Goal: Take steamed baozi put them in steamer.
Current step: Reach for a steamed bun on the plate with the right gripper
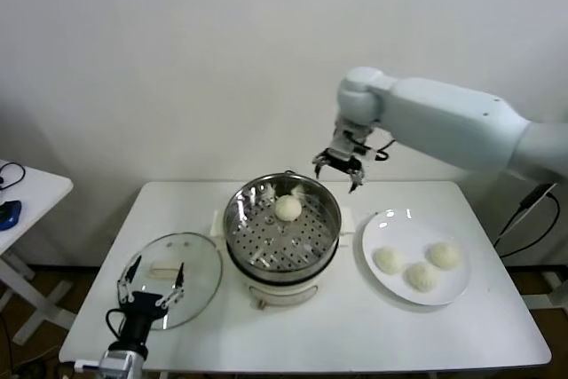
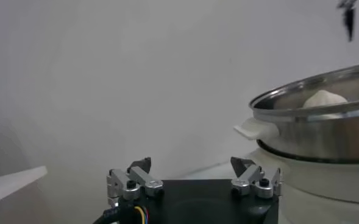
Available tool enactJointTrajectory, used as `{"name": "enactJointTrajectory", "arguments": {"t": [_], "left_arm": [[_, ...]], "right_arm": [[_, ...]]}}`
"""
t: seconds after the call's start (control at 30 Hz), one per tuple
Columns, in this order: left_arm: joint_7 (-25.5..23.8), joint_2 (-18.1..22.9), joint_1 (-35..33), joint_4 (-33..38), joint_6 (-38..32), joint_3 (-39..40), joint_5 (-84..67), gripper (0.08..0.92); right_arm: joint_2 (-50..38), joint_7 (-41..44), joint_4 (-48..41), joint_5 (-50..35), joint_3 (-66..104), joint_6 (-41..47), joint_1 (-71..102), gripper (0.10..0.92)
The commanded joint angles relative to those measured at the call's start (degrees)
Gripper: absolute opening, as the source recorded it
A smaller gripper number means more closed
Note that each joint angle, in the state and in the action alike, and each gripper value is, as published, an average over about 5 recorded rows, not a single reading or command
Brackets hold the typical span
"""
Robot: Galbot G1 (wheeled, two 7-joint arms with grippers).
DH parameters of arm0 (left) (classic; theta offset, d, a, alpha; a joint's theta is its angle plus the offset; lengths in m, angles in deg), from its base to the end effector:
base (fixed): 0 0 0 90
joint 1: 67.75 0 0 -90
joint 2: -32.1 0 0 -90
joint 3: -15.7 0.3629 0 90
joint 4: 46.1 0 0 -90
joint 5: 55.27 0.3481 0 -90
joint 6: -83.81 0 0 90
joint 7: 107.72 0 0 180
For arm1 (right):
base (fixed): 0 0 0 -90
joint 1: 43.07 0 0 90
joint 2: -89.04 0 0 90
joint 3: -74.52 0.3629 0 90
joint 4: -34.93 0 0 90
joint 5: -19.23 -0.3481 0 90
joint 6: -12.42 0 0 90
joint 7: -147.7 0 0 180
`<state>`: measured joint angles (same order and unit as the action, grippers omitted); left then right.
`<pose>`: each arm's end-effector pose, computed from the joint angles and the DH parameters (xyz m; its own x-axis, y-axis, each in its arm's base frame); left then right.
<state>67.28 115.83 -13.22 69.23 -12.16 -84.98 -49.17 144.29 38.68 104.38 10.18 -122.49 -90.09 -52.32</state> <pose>0.1321 0.0813 -0.3474 -0.9967 -0.0066 0.0810 0.0173 0.9566 0.2908 0.5841 -0.0204 -0.0015 -0.1338 -0.1255 0.9830 -0.6885 -0.7017 -0.1833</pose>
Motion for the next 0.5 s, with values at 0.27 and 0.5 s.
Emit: {"name": "enactJointTrajectory", "arguments": {"t": [0.27, 0.5], "left_arm": [[0.4, -0.3, -1.3, 1.7, 0.4, 0.1, 0.2, 0.823], [0.4, -0.1, -1.8, 2.1, 0.5, 0.0, 0.4, 0.823]], "right_arm": [[-16.7, -3.9, -1.6, -9.1, -1.4, 13.5, 11.2, 0.823], [-16.6, -6.3, -2.3, -7.6, 2.2, 15.2, 18.3, 0.823]]}}
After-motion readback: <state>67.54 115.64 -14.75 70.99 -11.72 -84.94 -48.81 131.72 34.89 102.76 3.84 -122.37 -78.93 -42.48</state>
